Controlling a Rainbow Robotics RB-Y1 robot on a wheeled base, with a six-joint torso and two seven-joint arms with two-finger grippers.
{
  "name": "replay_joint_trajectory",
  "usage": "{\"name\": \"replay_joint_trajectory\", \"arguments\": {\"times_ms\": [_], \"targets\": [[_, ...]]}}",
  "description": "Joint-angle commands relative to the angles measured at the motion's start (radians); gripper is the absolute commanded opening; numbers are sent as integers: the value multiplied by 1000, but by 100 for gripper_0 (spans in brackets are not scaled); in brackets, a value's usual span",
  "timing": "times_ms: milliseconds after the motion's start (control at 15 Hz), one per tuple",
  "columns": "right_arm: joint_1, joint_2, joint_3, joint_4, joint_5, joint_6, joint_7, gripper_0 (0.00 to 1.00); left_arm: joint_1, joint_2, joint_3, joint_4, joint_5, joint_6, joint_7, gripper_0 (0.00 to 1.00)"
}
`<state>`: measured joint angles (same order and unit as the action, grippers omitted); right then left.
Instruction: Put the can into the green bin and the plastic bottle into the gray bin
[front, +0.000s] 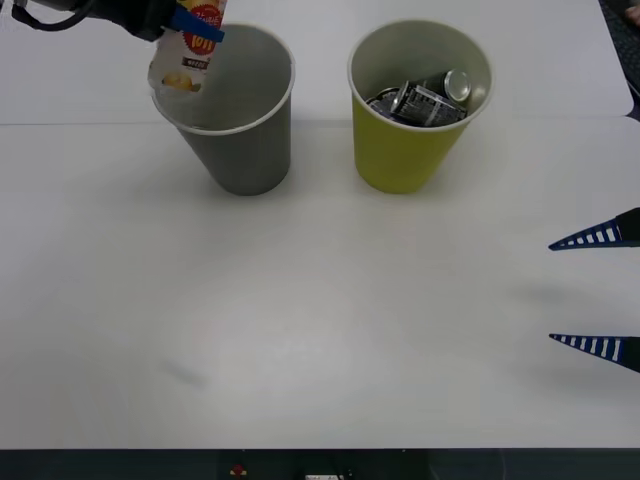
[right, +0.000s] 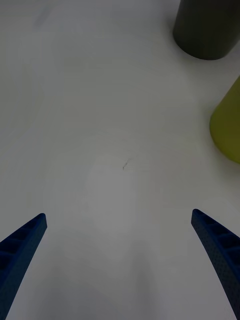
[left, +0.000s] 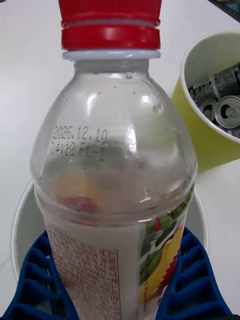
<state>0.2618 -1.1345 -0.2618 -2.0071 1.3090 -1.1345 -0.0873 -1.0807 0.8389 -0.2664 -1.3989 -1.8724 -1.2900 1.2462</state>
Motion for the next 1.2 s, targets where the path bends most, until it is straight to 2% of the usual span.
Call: {"name": "replay_joint_trajectory", "arguments": {"times_ms": [67, 133, 200, 267, 467, 600, 933, 1200], "targets": [[0, 0, 0, 0, 0, 0, 0, 100, -10, -29, -4, 11, -54, 9, 1, 1], [0, 0, 0, 0, 0, 0, 0, 100, -10, -29, -5, 11, -56, 9, 2, 17], [0, 0, 0, 0, 0, 0, 0, 100, -10, -29, -7, 11, -53, 9, 1, 70], [0, 0, 0, 0, 0, 0, 0, 100, -10, -29, -7, 11, -50, 9, 1, 100], [0, 0, 0, 0, 0, 0, 0, 100, -4, -24, -7, 11, -10, 11, -1, 100], [0, 0, 0, 0, 0, 0, 0, 100, 22, 5, 6, 11, 41, 37, -54, 100], [0, 0, 0, 0, 0, 0, 0, 100, 176, 91, 114, -89, 174, 49, -131, 100], [0, 0, 0, 0, 0, 0, 0, 100, 349, 173, 231, -166, 326, 47, -306, 100]]}}
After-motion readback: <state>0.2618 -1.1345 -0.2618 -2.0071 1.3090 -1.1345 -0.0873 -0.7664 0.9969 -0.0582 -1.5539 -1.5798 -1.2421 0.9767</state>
